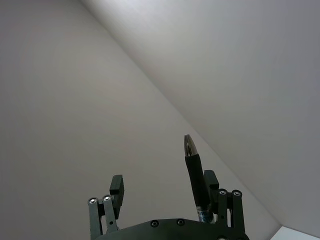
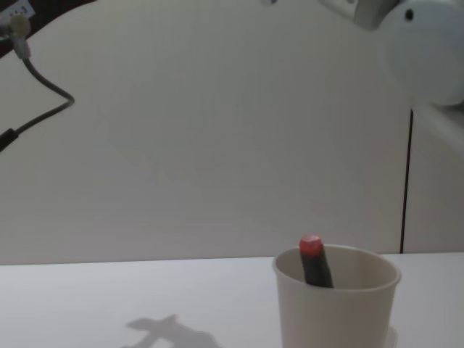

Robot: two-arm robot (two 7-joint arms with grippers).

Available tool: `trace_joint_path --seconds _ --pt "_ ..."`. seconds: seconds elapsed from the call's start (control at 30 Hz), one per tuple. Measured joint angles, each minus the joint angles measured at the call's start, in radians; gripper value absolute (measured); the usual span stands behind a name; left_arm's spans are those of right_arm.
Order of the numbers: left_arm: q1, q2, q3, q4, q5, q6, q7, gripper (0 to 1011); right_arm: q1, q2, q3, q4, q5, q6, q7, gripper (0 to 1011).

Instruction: Place the pen into the pen holder.

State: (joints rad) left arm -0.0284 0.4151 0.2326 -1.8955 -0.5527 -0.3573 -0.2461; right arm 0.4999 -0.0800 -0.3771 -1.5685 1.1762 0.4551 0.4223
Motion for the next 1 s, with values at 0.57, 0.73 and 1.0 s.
trace_joint_path --seconds 0.57,0.73,1.0 --pt "0.0 0.0 0.0 0.0 0.0 0.0 0.0 186 -0.027 0.031 -0.003 -0.047 -0.008 -0.096 -0.057 1001" --pt "0.0 0.0 0.0 0.0 0.0 0.0 0.0 186 -0.031 0.037 -0.006 -0.053 -0.024 -0.115 -0.082 1001" --pt "0.0 0.0 0.0 0.0 0.0 0.0 0.0 186 -0.032 0.041 -0.016 -0.055 -0.044 -0.121 -0.11 1001"
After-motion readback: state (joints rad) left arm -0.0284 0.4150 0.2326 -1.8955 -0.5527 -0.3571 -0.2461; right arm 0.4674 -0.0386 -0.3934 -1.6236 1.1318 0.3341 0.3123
